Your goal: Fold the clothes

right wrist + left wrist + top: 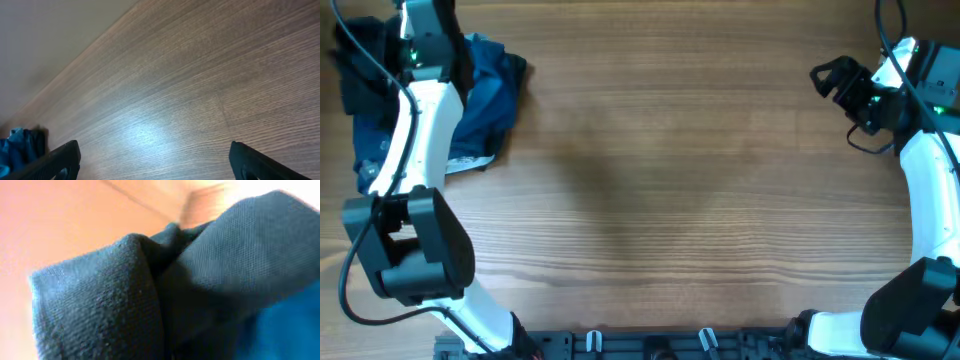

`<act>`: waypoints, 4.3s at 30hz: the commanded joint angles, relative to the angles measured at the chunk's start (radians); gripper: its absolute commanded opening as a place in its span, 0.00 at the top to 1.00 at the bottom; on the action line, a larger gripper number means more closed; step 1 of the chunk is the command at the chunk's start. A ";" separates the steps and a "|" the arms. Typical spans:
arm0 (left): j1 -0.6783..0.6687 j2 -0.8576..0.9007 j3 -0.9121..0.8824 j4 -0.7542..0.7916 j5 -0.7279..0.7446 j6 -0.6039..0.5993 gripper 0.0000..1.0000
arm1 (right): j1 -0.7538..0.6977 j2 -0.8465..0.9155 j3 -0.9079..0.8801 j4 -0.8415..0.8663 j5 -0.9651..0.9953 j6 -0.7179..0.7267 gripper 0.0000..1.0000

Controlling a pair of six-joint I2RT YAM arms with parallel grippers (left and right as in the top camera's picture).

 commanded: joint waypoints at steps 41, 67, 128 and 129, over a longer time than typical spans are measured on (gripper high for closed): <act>-0.018 -0.048 0.011 0.116 0.745 -0.251 0.00 | 0.000 0.000 0.023 -0.001 -0.066 0.042 0.04; 0.188 0.293 -0.093 0.210 0.775 -0.462 0.00 | 0.000 0.000 0.023 0.022 -0.100 0.085 0.04; -0.139 -0.294 -0.095 -0.424 1.094 -0.576 0.00 | 0.053 -0.863 -0.541 0.547 0.140 -0.307 0.00; -0.139 -0.294 -0.095 -0.424 1.094 -0.576 0.00 | 0.053 -0.922 -0.628 0.586 0.111 -0.307 0.00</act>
